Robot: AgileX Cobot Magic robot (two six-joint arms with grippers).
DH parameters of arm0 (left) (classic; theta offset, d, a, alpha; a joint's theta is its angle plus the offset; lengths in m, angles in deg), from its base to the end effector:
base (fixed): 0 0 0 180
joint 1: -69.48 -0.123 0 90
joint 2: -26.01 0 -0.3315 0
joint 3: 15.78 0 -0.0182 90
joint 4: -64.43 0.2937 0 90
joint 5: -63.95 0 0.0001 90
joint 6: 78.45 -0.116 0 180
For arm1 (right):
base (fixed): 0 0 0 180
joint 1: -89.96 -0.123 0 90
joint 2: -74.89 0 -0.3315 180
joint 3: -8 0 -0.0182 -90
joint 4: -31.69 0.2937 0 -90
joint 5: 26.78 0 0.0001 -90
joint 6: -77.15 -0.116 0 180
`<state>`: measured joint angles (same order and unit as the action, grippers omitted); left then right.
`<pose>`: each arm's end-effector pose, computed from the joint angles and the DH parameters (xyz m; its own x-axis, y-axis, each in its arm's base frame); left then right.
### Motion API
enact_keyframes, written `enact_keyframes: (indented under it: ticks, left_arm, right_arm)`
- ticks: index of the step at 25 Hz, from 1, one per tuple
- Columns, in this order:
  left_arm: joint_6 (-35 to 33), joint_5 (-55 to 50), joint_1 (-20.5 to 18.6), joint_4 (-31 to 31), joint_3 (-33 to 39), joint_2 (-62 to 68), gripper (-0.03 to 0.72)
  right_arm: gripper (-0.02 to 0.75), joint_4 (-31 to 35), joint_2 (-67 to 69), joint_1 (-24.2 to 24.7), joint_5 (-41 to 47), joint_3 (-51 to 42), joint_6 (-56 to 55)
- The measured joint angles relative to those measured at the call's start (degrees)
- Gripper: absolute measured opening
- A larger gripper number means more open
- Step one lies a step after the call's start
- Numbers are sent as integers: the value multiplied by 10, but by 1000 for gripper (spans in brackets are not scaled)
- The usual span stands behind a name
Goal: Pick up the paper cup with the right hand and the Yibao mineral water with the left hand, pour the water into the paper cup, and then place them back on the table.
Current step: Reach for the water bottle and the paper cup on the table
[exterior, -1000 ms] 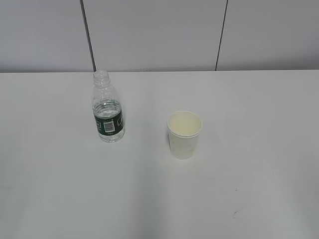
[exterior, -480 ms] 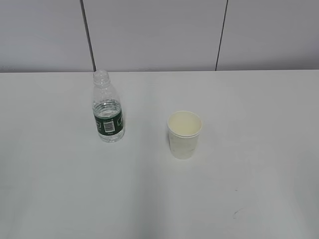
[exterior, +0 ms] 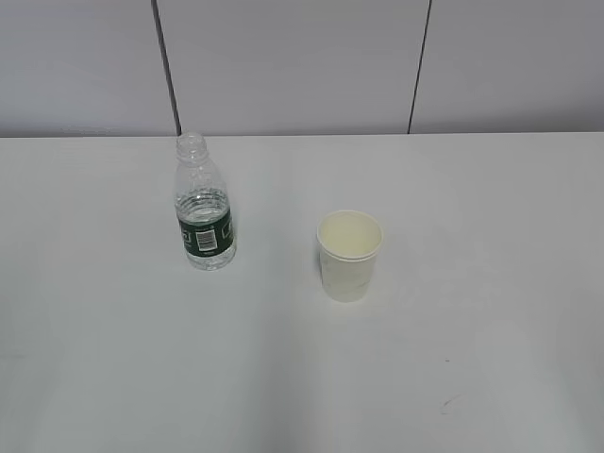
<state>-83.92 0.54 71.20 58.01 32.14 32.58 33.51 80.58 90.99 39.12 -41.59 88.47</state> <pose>0.0009 -0.0116 0.2925 -0.4597 0.0587 -0.8861 0.1392 0.9902 -0.0066 0.0004 0.0034 0.2780 -0.5074 -0.1744 -0.8439 -0.1017 0.9846 -0.1423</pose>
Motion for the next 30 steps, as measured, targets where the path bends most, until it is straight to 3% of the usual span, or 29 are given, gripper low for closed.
enact_keyframes:
  ticks: [7, 14, 18, 25, 30]
  left_arm:
    - [0, 0, 0, -1, 0, 0, 325]
    - [0, 0, 0, -2, 0, 0, 519]
    - [0, 8, 0, 1, -5, 0, 557]
    - [0, 252, 0, 27, -6, 24, 563]
    - [0, 397, 0, 38, 17, 145, 554]
  right_arm:
    - [585, 0, 3, 0, -45, 9, 0]
    - [586, 1, 115, 0, -219, 9, 15]
    - [587, 1, 173, -1, -338, 9, 17]
    - [587, -37, 242, -40, -444, 9, 19]
    - [587, -48, 325, -72, -529, 9, 20]
